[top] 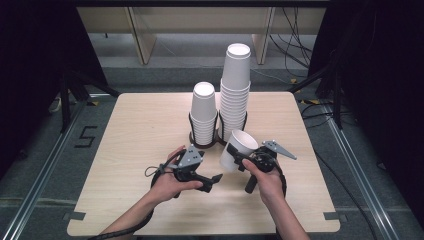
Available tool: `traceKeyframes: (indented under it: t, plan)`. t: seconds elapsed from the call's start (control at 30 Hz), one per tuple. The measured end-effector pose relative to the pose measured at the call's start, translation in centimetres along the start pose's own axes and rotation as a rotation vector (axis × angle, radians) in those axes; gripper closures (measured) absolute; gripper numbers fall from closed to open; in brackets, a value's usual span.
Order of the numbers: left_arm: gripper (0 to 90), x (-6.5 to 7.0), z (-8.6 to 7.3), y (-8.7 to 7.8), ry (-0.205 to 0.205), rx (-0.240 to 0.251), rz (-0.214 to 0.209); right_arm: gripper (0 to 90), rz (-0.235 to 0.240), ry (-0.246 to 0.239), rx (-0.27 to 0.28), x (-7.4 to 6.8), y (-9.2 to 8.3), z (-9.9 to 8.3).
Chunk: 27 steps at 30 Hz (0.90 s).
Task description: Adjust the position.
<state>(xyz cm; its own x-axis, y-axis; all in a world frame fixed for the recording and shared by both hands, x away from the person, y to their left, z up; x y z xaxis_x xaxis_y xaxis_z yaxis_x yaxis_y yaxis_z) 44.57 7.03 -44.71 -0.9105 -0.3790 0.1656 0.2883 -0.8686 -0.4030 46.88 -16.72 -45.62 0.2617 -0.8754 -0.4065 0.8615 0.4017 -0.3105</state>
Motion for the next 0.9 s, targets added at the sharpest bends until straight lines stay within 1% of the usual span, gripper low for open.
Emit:
traceKeyframes:
  t: [0.03,0.1,0.13,0.17,0.2,0.23,0.27,0.3,0.33,0.4,0.43,0.47,0.5,0.53,0.57,0.6,0.63,0.67,0.7,0.73,0.77,0.8,0.83,0.87,0.9]
  plan:
    - [3.1,-0.1,-0.1,-0.3,-0.005,-0.003,0.005,15.2,-0.003,-0.021,0.000,-0.2,0.0,0.0]
    - [2.8,-0.3,-0.4,-0.9,-0.007,0.010,0.017,15.2,-0.010,-0.057,0.007,-0.5,-0.1,0.0]
    - [2.1,-0.4,-0.5,-1.1,-0.006,0.021,0.014,15.1,-0.010,-0.090,0.013,-0.6,-0.1,0.0]
    - [1.4,-0.4,-0.6,-1.3,-0.005,0.021,0.018,15.1,-0.013,-0.116,0.016,-0.8,-0.1,-0.1]
    - [0.9,-0.4,-0.8,-1.4,-0.002,0.026,0.009,15.1,-0.015,-0.131,0.019,-1.0,-0.2,-0.1]
    - [0.5,-0.3,-0.8,-1.5,0.003,0.017,0.018,15.1,-0.015,-0.155,0.026,-1.1,-0.1,-0.1]
    - [0.3,-0.3,-1.0,-1.5,0.009,0.013,0.021,15.1,-0.023,-0.170,0.030,-1.2,-0.2,-0.1]
    - [0.3,-0.2,-1.1,-1.6,0.016,0.008,0.021,15.1,-0.016,-0.180,0.036,-1.4,-0.3,-0.1]
    - [0.2,-0.2,-1.1,-1.6,0.018,0.008,0.022,15.1,-0.018,-0.204,0.045,-1.6,-0.3,-0.1]
    - [0.2,-0.2,-1.1,-1.6,0.018,0.014,0.024,15.0,-0.016,-0.235,0.055,-1.9,-0.5,0.0]
    - [0.3,-0.1,-1.1,-1.7,0.016,0.023,0.030,15.0,-0.012,-0.243,0.051,-2.0,-0.5,0.0]
    - [0.6,-0.2,-1.1,-1.7,0.020,0.023,0.035,15.0,-0.013,-0.257,0.060,-2.2,-0.5,0.0]
    - [0.8,-0.2,-1.1,-1.8,0.023,0.026,0.037,15.0,-0.015,-0.254,0.057,-2.3,-0.6,0.0]
    - [0.9,-0.2,-1.1,-1.8,0.021,0.033,0.036,15.0,-0.017,-0.263,0.064,-2.3,-0.6,0.1]
    - [1.0,-0.2,-1.1,-1.9,0.020,0.029,0.044,15.0,-0.017,-0.282,0.066,-2.4,-0.6,0.1]
    - [1.0,-0.2,-1.2,-2.0,0.023,0.029,0.046,15.0,-0.014,-0.280,0.069,-2.5,-0.6,0.1]
    - [1.0,-0.1,-1.3,-2.1,0.021,0.032,0.049,14.9,-0.020,-0.290,0.077,-2.5,-0.6,0.1]
    - [1.0,-0.1,-1.4,-2.1,0.021,0.032,0.049,14.9,-0.021,-0.286,0.068,-2.6,-0.6,0.0]
    - [1.0,-0.1,-1.4,-2.2,0.020,0.039,0.045,14.9,-0.019,-0.296,0.071,-2.7,-0.6,0.0]
    - [1.0,-0.1,-1.5,-2.3,0.020,0.033,0.051,14.9,-0.021,-0.303,0.074,-2.7,-0.6,-0.1]
    - [0.9,0.0,-1.5,-2.3,0.025,0.035,0.050,14.9,-0.015,-0.301,0.079,-2.8,-0.6,-0.1]
    - [0.7,0.0,-1.6,-2.4,0.026,0.037,0.051,14.9,-0.023,-0.302,0.079,-2.9,-0.6,-0.2]
    - [0.4,0.0,-1.7,-2.4,0.032,0.046,0.045,14.9,-0.016,-0.314,0.078,-2.9,-0.6,-0.2]
    - [0.0,0.0,-1.7,-2.5,0.042,0.042,0.049,14.9,-0.015,-0.325,0.084,-3.0,-0.6,-0.2]
    - [0.0,0.1,-1.7,-2.5,0.042,0.048,0.051,14.9,-0.023,-0.329,0.086,-3.0,-0.6,-0.2]
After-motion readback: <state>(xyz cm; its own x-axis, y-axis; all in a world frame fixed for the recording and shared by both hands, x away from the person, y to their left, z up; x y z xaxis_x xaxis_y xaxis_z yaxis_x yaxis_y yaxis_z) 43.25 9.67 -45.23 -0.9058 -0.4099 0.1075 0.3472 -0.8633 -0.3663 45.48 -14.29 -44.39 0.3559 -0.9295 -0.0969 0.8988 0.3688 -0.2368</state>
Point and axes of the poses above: each handheld gripper's, and its own axes: y roughly forward along the jaws, z roughly out of its top, x roughly to its right, the point moved 1 cm from there along y, roughly forward along the jaws, and after that the axes turned 14 degrees about -z, right-handed, at the moved point
